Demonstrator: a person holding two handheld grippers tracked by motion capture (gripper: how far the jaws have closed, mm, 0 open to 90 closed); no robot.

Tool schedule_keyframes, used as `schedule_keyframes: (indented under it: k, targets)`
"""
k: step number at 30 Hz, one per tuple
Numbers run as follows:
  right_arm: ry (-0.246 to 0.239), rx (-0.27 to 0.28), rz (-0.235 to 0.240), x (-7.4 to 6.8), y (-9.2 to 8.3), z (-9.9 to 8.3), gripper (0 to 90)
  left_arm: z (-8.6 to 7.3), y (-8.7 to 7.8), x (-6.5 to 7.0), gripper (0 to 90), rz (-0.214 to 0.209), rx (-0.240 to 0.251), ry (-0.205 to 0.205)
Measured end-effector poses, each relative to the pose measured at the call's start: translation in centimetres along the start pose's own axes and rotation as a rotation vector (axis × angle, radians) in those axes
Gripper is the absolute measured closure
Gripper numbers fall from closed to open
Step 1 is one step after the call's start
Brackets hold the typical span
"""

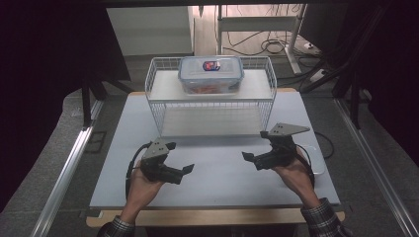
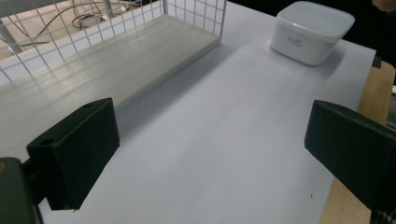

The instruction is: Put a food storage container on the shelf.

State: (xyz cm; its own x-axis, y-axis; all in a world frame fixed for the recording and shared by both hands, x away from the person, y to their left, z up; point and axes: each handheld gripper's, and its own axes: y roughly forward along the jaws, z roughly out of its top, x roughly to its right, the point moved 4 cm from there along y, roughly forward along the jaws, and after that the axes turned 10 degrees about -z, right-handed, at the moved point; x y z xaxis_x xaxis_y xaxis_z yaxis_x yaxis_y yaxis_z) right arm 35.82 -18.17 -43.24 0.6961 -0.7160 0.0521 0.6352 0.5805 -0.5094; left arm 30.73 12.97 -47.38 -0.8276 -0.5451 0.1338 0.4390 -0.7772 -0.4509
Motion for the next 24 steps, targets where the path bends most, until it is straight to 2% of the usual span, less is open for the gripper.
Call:
schedule_keyframes:
  k: [7,13,21,24]
  targets:
    - [0.035,-0.022,0.0,-0.2,-0.2,-1.9,1.0,-1.4,-0.5,0.3,3.9,0.013,0.01,-0.02]
    - [0.023,-0.036,-0.007,-0.7,-0.3,-3.1,1.6,-2.8,-0.6,0.5,4.2,0.013,0.003,-0.032]
    - [0.03,-0.039,-0.012,-1.9,-0.6,-5.3,2.8,-4.9,-0.7,1.0,4.3,0.042,-0.007,-0.047]
    - [0.015,-0.047,-0.017,-2.4,-0.5,-6.0,2.9,-5.5,-0.7,1.1,4.1,0.056,-0.011,-0.048]
